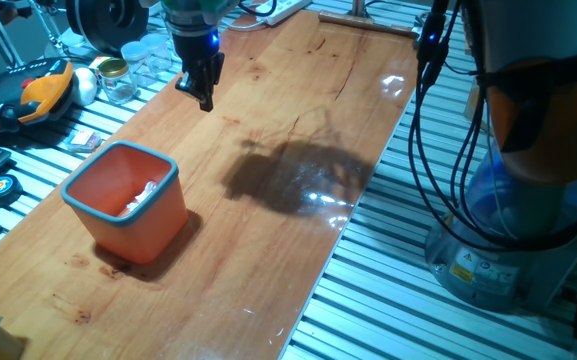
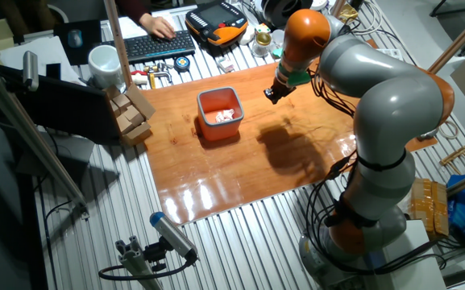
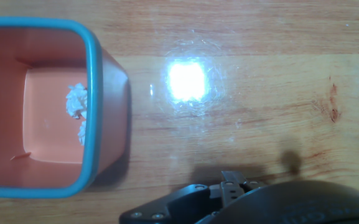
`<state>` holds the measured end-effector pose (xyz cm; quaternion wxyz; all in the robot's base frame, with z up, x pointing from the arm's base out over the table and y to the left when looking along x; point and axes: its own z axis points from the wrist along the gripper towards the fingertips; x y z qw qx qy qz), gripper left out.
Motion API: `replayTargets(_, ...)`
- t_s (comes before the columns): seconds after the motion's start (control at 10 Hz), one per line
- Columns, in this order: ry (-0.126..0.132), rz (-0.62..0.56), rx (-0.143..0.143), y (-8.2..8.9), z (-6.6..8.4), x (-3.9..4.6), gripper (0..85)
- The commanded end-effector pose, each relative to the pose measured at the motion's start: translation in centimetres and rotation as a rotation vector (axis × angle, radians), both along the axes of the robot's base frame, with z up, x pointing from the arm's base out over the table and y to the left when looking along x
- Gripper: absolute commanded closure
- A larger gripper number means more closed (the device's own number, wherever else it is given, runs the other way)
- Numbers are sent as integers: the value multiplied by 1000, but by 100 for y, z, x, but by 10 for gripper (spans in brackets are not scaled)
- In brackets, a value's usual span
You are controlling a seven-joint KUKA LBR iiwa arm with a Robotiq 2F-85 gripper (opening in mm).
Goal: Put the garbage in the trash can
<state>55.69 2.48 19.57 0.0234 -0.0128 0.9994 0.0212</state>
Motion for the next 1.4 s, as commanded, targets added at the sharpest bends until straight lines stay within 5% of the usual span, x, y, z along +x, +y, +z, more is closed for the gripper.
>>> replayTargets(0.0, 0, 0, 0, 0, 0, 0, 850)
replayTargets(1.3, 11, 5, -2, -12, -29, 18, 850)
